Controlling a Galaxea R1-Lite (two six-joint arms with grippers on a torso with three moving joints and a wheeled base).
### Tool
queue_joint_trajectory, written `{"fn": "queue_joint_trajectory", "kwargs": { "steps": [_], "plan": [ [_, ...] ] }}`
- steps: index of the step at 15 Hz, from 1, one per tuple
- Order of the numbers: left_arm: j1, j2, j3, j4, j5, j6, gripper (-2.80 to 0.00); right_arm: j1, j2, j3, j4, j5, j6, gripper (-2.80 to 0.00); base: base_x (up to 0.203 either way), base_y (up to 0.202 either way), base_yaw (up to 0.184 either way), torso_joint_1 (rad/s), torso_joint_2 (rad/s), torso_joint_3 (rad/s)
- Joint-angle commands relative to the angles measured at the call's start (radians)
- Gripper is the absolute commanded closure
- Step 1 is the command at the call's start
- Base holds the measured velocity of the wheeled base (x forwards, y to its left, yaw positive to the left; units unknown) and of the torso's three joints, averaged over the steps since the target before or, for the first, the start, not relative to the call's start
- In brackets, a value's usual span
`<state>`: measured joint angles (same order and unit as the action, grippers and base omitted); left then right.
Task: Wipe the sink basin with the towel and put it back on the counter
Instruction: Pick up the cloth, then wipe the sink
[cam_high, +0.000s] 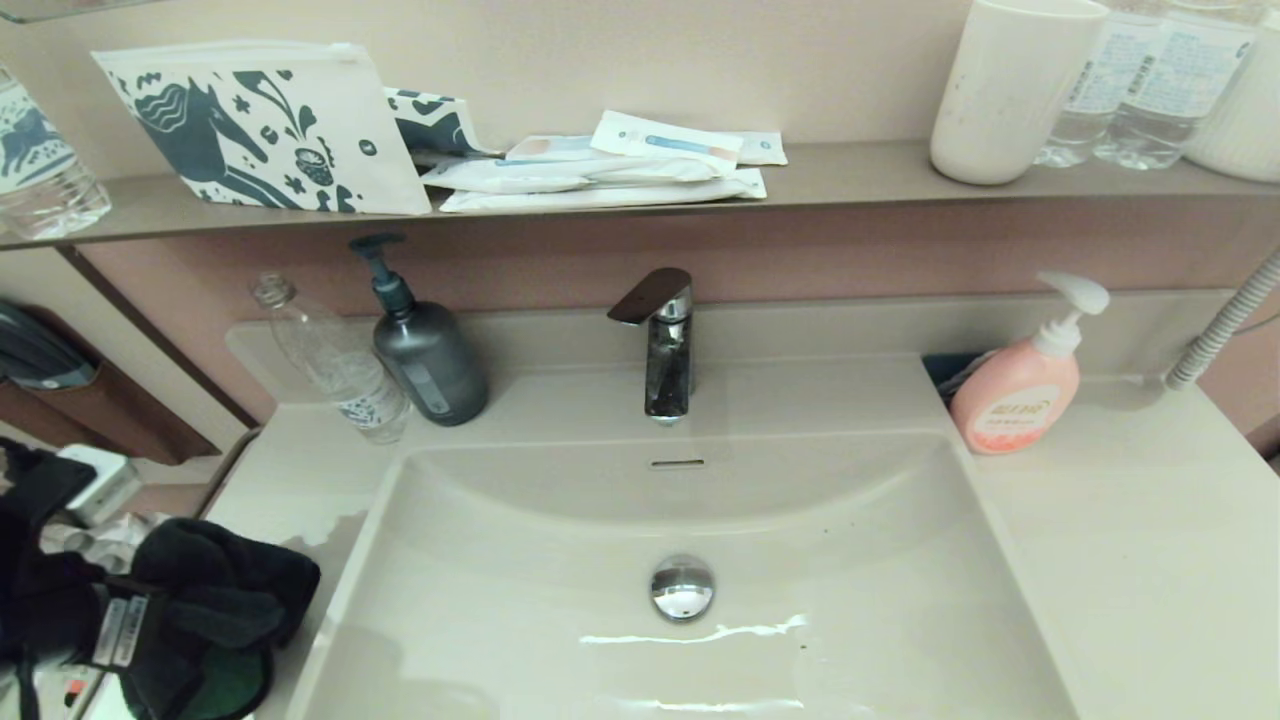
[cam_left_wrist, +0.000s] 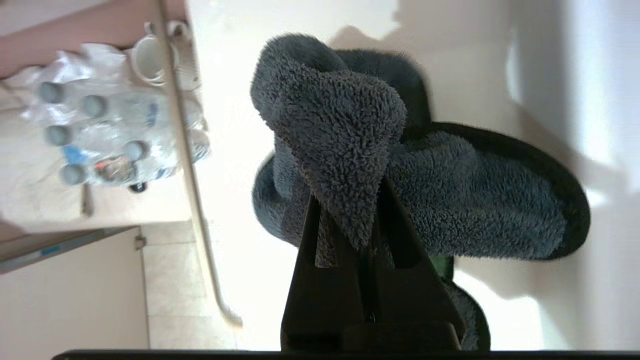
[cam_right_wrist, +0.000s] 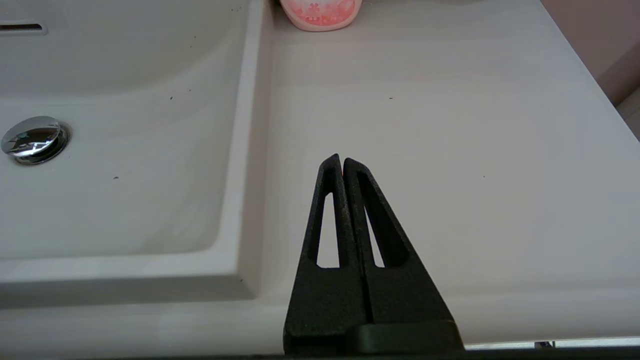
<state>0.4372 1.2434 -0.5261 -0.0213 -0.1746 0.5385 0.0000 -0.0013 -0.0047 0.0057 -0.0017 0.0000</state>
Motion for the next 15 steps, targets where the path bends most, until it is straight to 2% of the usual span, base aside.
{"fn": "queue_joint_trajectory", "kwargs": {
  "steps": [1, 3, 5, 7, 10, 11, 12, 15],
  "plan": [
    [0.001, -0.174, -0.074, 0.217, 0.001, 0.003, 0.00, 0.000, 0.001, 0.000, 0.000, 0.000, 0.000, 0.00, 0.000, 0.000, 0.000, 0.000, 0.00, 0.000],
    [0.000, -0.304, -0.218, 0.503, 0.002, 0.001, 0.00, 0.000, 0.001, 0.000, 0.000, 0.000, 0.000, 0.00, 0.000, 0.000, 0.000, 0.000, 0.00, 0.000],
    [-0.008, -0.377, -0.331, 0.694, -0.002, -0.004, 0.00, 0.002, 0.001, 0.000, 0.000, 0.000, 0.000, 0.00, 0.000, 0.000, 0.000, 0.000, 0.00, 0.000],
    [-0.058, -0.402, -0.366, 0.767, -0.016, -0.046, 0.00, 0.000, 0.001, 0.000, 0.000, 0.000, 0.000, 0.00, 0.000, 0.000, 0.000, 0.000, 0.00, 0.000],
    [-0.178, -0.346, -0.378, 0.773, -0.040, -0.268, 0.00, 0.000, 0.001, 0.000, 0.000, 0.000, 0.000, 0.00, 0.000, 0.000, 0.000, 0.000, 0.00, 0.000],
    [-0.235, -0.320, -0.387, 0.772, -0.041, -0.372, 0.00, 0.000, 0.001, 0.000, 0.000, 0.000, 0.000, 0.00, 0.000, 0.000, 0.000, 0.000, 0.00, 0.000],
    [-0.306, -0.295, -0.393, 0.771, -0.036, -0.481, 0.00, 0.001, 0.001, 0.000, 0.000, 0.000, 0.000, 0.00, 0.000, 0.000, 0.000, 0.000, 0.00, 0.000],
    [-0.531, -0.263, -0.394, 0.769, 0.032, -0.707, 0.00, 0.000, 0.001, 0.000, 0.000, 0.000, 0.000, 0.00, 0.000, 0.000, 0.000, 0.000, 0.00, 0.000]
  ]
}}
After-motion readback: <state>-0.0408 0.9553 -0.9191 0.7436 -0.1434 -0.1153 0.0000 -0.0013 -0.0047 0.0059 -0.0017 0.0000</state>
